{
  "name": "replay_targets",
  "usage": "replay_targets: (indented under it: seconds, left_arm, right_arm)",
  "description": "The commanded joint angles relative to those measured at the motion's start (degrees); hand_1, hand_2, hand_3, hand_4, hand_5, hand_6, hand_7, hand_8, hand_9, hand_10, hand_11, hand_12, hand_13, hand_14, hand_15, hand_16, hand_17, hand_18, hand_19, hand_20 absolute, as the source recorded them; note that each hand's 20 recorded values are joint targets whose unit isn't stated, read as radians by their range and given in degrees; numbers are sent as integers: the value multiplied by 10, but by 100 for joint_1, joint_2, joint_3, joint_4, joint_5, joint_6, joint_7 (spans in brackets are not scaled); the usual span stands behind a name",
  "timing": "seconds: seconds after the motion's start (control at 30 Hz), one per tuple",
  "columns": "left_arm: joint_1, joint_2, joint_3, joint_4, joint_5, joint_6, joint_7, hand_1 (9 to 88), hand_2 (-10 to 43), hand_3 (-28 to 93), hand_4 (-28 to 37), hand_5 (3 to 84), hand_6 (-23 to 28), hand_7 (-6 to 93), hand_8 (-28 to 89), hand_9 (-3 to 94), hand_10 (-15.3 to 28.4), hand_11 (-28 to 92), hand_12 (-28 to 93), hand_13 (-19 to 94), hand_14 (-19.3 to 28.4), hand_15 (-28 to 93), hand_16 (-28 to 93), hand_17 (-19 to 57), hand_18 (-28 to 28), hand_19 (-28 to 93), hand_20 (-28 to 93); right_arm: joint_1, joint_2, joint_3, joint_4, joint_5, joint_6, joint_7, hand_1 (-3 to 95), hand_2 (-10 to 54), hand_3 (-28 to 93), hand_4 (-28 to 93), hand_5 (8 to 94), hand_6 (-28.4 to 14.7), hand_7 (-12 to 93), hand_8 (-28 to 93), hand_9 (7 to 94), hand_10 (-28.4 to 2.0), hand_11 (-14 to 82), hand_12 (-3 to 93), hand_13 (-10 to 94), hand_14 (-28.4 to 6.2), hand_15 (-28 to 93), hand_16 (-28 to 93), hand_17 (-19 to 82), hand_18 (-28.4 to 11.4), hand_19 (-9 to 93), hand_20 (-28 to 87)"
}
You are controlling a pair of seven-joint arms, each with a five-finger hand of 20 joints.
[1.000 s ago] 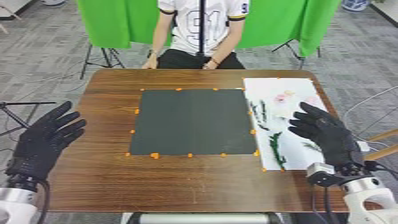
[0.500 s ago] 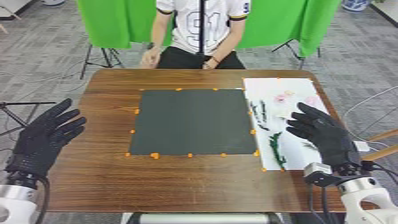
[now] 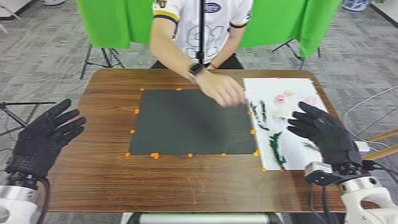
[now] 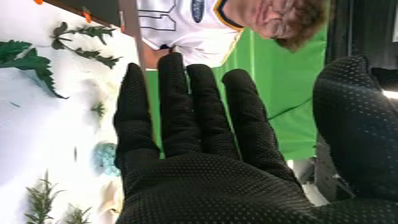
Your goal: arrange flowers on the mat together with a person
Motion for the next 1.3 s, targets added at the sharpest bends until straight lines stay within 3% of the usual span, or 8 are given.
replay_targets:
  seconds: [0.03, 0.3, 0.43, 0.57, 0.6, 0.7, 0.9, 1.3]
  left_arm:
    - [77, -77, -6, -10, 18, 33, -64, 267, 0, 706, -239, 333, 43, 157, -81, 296, 129, 200, 197, 244, 156, 329, 27, -70, 231, 480, 150]
    - [86, -54, -11, 18, 21, -21, -113, 266, 1, 705, -239, 334, 44, 155, -81, 296, 129, 200, 197, 245, 155, 329, 26, -70, 231, 480, 149]
    - [128, -74, -86, -41, 55, -87, -131, 265, 1, 707, -239, 333, 44, 155, -80, 296, 128, 200, 197, 244, 156, 329, 27, -71, 231, 481, 149]
    - [72, -72, -82, -28, 76, -116, -145, 266, 1, 706, -240, 333, 43, 155, -80, 296, 129, 200, 197, 244, 156, 329, 27, -71, 231, 481, 149]
    - [91, -9, -68, -22, 33, -84, -99, 266, 1, 706, -240, 333, 43, 155, -80, 296, 129, 199, 196, 244, 156, 329, 27, -71, 231, 481, 149]
    - [110, -3, -63, -19, 29, -82, -94, 265, 1, 706, -240, 333, 43, 155, -80, 296, 129, 199, 197, 245, 157, 329, 27, -71, 231, 480, 149]
    - [91, -54, -54, -10, 54, -100, -149, 264, 1, 707, -240, 333, 44, 155, -80, 296, 129, 198, 197, 244, 156, 329, 27, -71, 231, 481, 149]
    - [113, -93, -47, -18, 40, -55, -111, 264, 1, 707, -242, 333, 44, 154, -79, 296, 129, 198, 197, 245, 156, 330, 26, -71, 231, 481, 149]
  right_arm:
    - [-17, 58, 24, -17, -31, 74, -57, 203, 20, 858, -223, 375, -53, 146, -85, 404, -144, 102, 231, 363, -121, 181, 302, 114, -203, 430, 270]
    - [-47, 29, 12, -38, -15, 53, -6, 203, 19, 858, -223, 376, -53, 146, -85, 405, -143, 102, 232, 363, -120, 182, 302, 114, -203, 429, 269]
    - [-36, 85, -12, -35, 15, 30, -1, 202, 20, 858, -223, 376, -53, 146, -85, 405, -144, 102, 232, 363, -121, 181, 302, 114, -203, 429, 269]
    - [-21, 117, -18, -30, 11, 79, -9, 202, 20, 859, -223, 375, -53, 146, -85, 405, -143, 103, 232, 363, -120, 180, 302, 114, -203, 430, 270]
    - [-21, 123, -19, -36, 19, 97, -16, 202, 20, 858, -223, 375, -52, 146, -85, 405, -143, 102, 232, 363, -120, 180, 303, 114, -203, 430, 270]
    - [-40, 125, -23, -42, 25, 74, 7, 202, 19, 859, -223, 375, -52, 146, -85, 405, -143, 103, 232, 363, -120, 180, 303, 114, -203, 430, 270]
    - [-34, 125, -207, -40, 8, 203, 26, 201, 19, 860, -223, 376, -52, 146, -85, 406, -143, 104, 232, 363, -121, 180, 304, 114, -202, 429, 270]
    - [21, 191, -271, -14, -30, 321, 26, 203, 19, 859, -223, 376, -53, 147, -85, 405, -143, 103, 231, 363, -121, 181, 303, 114, -203, 429, 270]
